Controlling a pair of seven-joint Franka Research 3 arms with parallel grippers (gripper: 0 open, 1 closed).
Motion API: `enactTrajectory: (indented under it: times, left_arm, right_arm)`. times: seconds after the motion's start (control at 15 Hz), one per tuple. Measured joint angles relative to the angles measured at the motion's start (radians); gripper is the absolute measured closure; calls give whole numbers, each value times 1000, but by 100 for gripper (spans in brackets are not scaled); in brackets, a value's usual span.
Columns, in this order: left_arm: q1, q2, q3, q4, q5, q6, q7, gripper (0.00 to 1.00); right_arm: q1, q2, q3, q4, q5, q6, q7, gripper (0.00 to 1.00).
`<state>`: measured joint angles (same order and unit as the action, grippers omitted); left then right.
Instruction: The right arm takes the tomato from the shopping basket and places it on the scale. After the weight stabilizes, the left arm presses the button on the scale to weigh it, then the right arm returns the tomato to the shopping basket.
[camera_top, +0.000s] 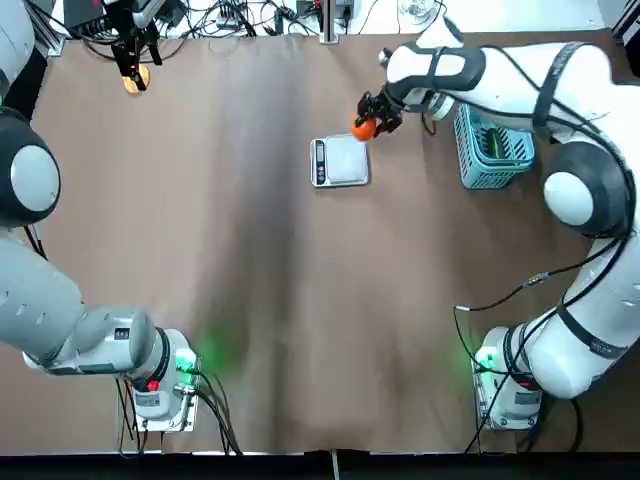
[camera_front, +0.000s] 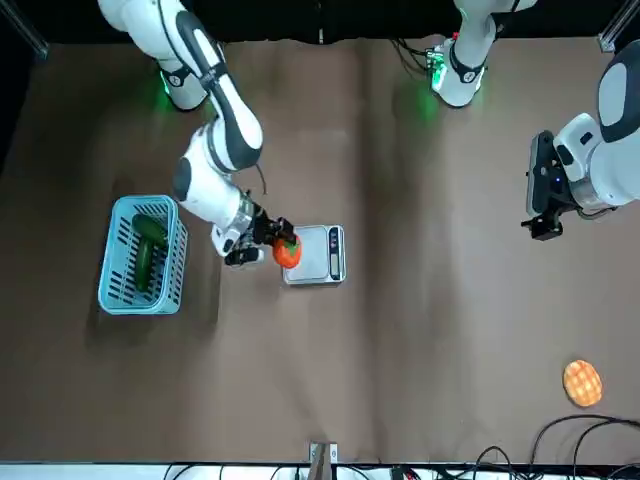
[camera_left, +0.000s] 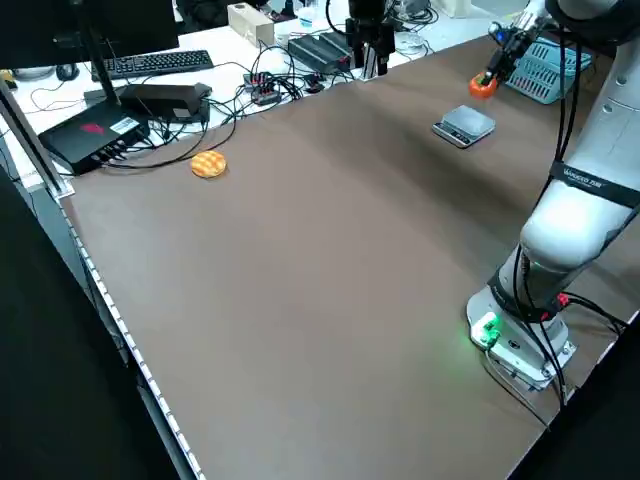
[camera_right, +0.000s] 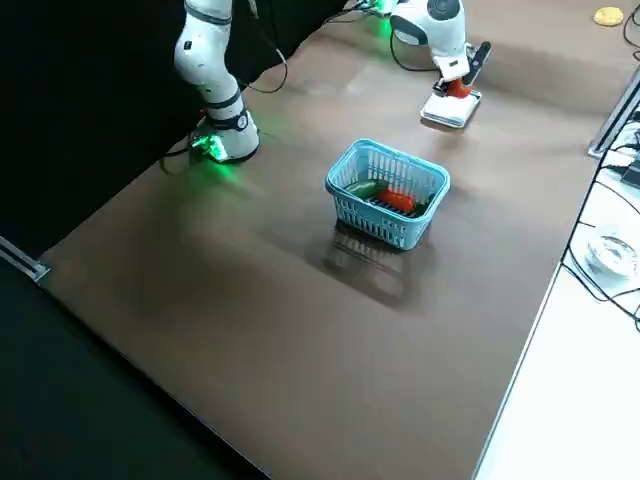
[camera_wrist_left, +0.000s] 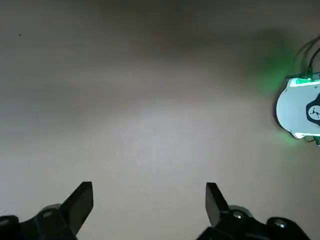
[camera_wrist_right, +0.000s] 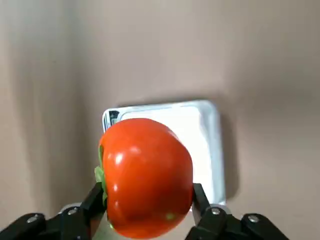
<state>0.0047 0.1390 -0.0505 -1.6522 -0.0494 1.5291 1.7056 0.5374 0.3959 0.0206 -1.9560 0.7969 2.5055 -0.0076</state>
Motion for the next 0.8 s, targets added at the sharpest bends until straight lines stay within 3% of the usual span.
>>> enactTrajectory:
  times: [0.2, 0.8]
  left_arm:
    - [-4, 0, -1, 0, 0, 0, 1, 0]
    - [-4, 0, -1, -2, 0, -3, 1, 0]
  right_arm:
    - [53, 51, 0, 31, 72, 10, 0, 27]
    - [52, 106, -10, 45, 79, 10, -5, 27]
